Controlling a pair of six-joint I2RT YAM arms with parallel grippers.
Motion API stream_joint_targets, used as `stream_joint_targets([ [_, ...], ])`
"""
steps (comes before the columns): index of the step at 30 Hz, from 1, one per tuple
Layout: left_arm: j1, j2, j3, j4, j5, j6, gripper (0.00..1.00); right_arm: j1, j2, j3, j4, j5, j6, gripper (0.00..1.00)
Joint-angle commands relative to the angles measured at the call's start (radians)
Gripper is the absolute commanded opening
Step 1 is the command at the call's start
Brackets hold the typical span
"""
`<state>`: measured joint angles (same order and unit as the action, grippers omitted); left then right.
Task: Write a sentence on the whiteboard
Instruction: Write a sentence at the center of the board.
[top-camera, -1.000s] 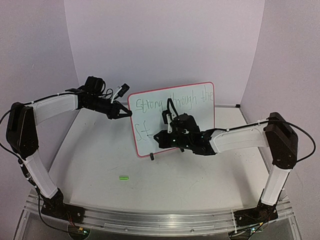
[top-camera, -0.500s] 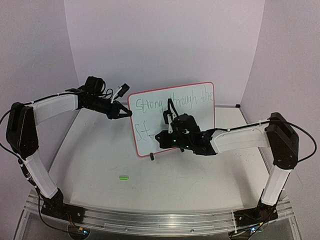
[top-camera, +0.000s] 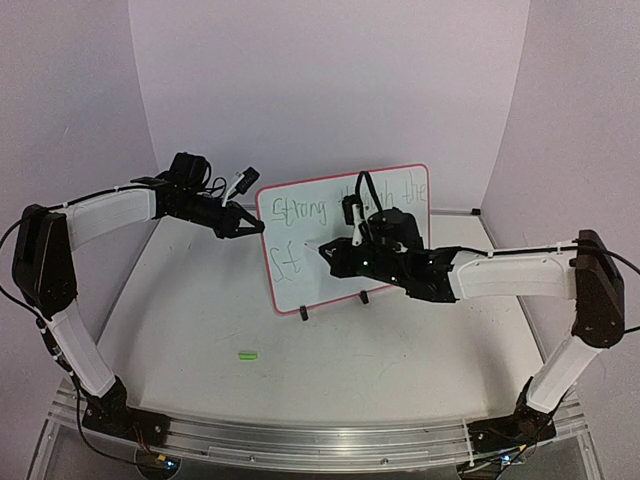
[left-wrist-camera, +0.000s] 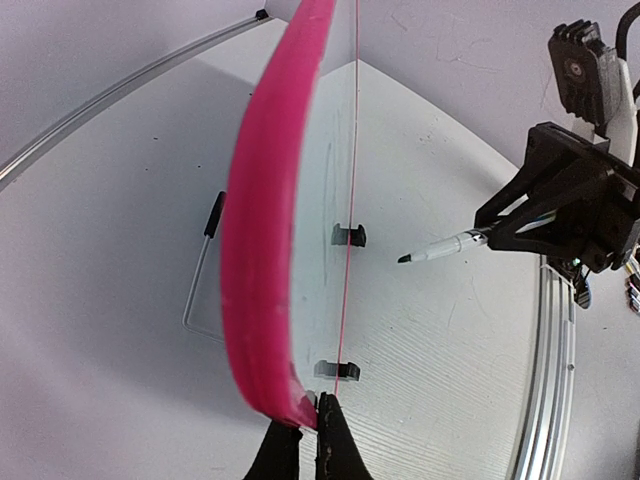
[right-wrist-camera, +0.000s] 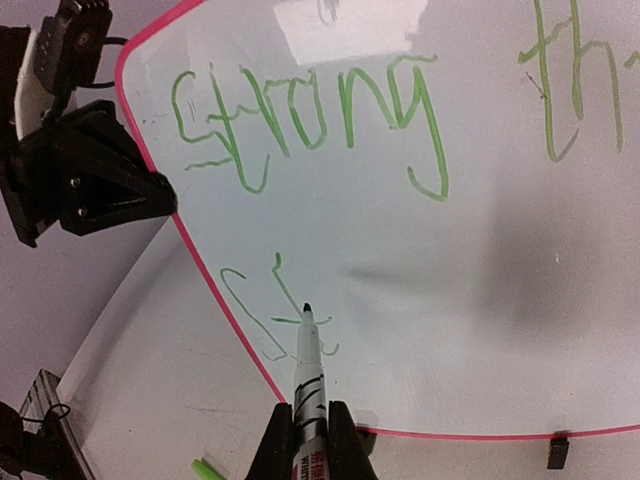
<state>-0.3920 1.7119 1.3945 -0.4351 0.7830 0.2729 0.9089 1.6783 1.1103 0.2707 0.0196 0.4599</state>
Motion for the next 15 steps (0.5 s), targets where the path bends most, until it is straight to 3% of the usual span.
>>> stream_joint_targets([
  [1, -0.023, 0.003, -0.011, -0.085, -0.059, 0.076, 0.00, -0.010, 0.013, 0.024, 0.007, -0.036, -0.016, 0.00],
  [15, -0.023, 0.011, -0.009, -0.086, -0.063, 0.077, 0.00, -0.036, 0.079, 0.051, 0.007, -0.050, -0.001, 0.00],
])
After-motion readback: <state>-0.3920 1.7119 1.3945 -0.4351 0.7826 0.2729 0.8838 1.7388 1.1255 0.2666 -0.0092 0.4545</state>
